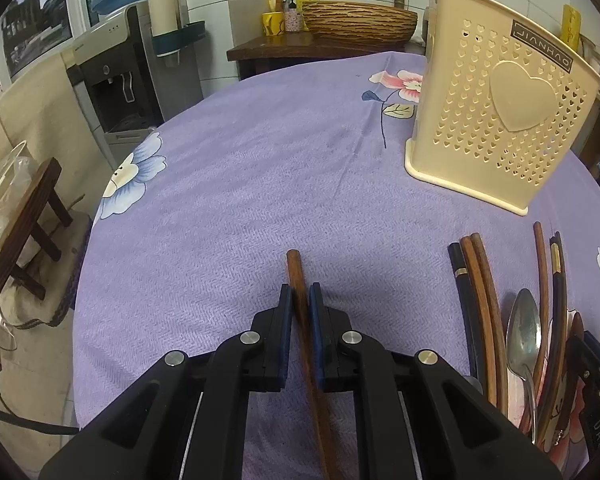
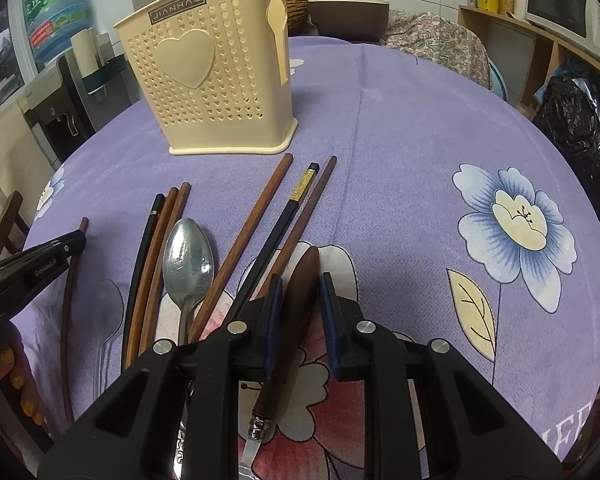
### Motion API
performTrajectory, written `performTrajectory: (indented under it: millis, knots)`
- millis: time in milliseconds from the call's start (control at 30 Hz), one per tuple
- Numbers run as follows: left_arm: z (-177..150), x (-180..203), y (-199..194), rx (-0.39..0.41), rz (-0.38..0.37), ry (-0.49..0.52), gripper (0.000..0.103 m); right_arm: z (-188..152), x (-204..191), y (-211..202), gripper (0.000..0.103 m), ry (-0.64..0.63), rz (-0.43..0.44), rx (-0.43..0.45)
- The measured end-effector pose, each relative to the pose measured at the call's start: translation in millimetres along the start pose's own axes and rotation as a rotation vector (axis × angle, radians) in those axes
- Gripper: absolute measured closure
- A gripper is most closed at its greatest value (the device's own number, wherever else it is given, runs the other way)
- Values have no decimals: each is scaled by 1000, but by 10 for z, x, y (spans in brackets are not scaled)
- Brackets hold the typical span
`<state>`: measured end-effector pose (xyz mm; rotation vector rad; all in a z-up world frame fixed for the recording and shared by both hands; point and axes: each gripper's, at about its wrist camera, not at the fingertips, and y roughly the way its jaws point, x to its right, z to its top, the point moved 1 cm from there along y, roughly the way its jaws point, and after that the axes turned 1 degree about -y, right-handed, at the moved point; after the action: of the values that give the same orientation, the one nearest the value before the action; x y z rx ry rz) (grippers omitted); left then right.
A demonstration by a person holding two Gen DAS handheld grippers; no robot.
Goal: Organize utensils
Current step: 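Close the left gripper on the brown chopstick while the right gripper grasps the wooden-handled spoon, then carry the chopstick with the left gripper while the right gripper carries the spoon into the cream basket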
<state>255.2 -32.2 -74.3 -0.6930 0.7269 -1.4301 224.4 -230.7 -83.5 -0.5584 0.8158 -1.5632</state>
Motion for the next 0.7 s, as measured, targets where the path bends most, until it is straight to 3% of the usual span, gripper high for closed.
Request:
performTrajectory:
  millis: [167, 700]
  knots:
    - [49, -34, -91, 28, -31, -20, 94, 44, 80, -135, 84, 12, 33, 33]
    - [373, -203, -1044, 262, -181, -50, 95, 329, 383, -1141, 87, -29, 102, 256]
